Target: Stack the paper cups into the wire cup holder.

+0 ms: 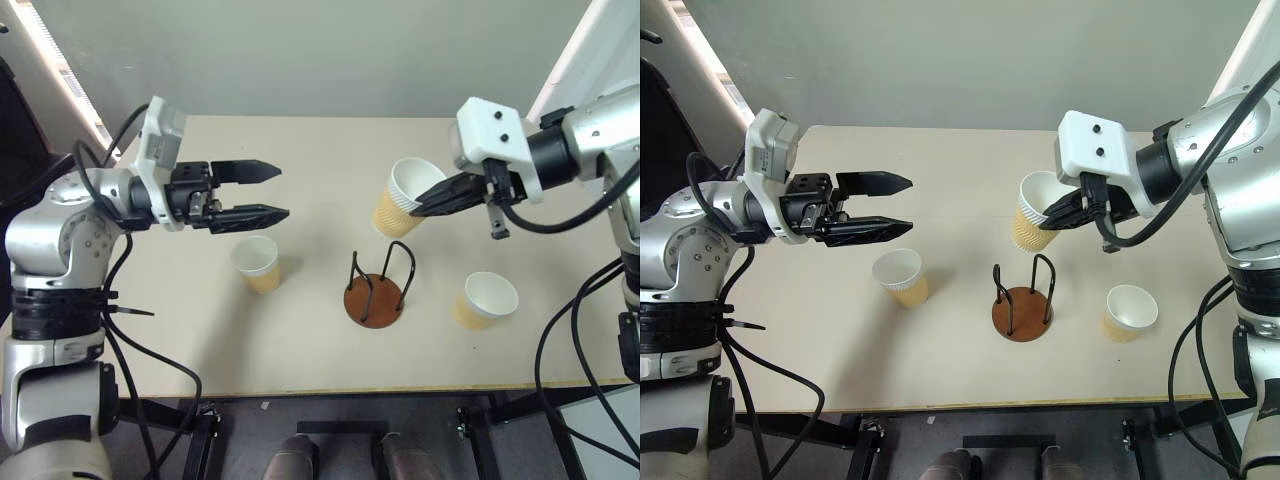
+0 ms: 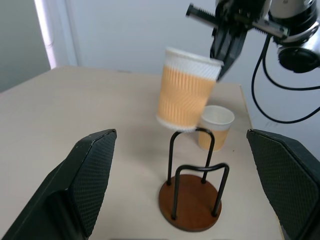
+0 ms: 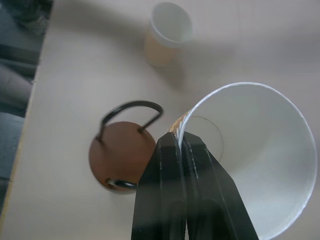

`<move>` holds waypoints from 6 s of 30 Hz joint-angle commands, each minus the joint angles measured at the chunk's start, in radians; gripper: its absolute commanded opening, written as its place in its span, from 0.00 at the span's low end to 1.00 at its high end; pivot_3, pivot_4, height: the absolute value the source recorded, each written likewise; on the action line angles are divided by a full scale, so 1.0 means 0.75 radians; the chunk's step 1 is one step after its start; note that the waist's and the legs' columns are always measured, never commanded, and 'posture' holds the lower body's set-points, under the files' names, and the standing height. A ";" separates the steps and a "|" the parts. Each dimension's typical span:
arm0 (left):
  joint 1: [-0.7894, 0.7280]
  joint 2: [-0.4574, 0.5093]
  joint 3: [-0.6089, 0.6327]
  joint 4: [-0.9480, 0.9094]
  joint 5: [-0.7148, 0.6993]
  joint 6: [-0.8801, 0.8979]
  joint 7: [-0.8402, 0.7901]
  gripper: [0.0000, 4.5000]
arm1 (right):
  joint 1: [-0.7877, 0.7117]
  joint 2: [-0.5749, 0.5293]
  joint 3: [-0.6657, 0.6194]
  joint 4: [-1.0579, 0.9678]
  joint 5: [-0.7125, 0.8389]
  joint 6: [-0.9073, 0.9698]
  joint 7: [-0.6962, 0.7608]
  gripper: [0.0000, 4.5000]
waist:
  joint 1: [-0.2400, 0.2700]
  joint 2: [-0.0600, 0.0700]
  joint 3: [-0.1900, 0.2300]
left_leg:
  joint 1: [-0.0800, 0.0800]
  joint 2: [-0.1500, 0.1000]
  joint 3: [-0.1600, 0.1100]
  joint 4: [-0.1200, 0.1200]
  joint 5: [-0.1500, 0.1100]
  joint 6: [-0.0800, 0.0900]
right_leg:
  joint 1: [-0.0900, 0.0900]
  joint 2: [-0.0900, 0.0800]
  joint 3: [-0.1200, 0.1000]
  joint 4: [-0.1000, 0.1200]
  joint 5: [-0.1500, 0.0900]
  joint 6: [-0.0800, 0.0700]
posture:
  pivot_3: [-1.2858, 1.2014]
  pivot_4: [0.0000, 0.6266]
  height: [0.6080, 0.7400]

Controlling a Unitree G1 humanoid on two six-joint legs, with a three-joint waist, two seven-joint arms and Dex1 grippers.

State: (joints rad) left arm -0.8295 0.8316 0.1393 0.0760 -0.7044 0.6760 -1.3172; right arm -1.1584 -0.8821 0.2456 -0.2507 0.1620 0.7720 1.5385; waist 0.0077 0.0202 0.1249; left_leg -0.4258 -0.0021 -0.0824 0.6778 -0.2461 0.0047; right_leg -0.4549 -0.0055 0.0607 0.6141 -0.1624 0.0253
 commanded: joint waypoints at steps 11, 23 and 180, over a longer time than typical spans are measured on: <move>-0.058 -0.003 0.014 0.007 -0.010 -0.026 -0.025 1.00 | 0.080 -0.036 0.099 -0.046 0.008 -0.087 -0.055 0.00 | 0.000 0.000 0.000 | 0.001 0.000 0.000 0.002 0.001 0.001 | 0.000 0.000 0.000 0.003 0.000 0.001 | 0.52 0.24 1.00; -0.047 -0.014 0.001 0.007 0.013 -0.051 -0.024 1.00 | 0.103 0.002 0.150 -0.043 -0.018 -0.122 -0.096 0.43 | -0.001 0.000 0.000 | 0.001 0.000 0.000 0.003 0.001 0.002 | 0.001 0.000 0.000 0.003 0.002 0.004 | 0.52 0.24 1.00; -0.751 -0.470 -0.846 0.566 0.521 -0.774 -0.381 1.00 | 0.818 -0.435 -0.683 -0.181 0.831 0.061 -0.537 0.89 | 0.031 -0.002 0.000 | -0.013 -0.003 0.004 0.030 -0.018 0.029 | 0.006 -0.003 0.003 -0.007 0.010 0.032 | 0.52 0.24 1.00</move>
State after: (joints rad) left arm -1.3518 0.4779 -0.5781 0.4965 -0.2837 0.0553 -1.5780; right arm -0.5528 -1.1763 -0.2619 -0.3653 0.8035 0.8008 1.1525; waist 0.0310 0.0189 0.1246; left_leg -0.4354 -0.0042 -0.0791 0.7004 -0.2595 0.0261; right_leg -0.4503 -0.0080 0.0630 0.6089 -0.1547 0.0493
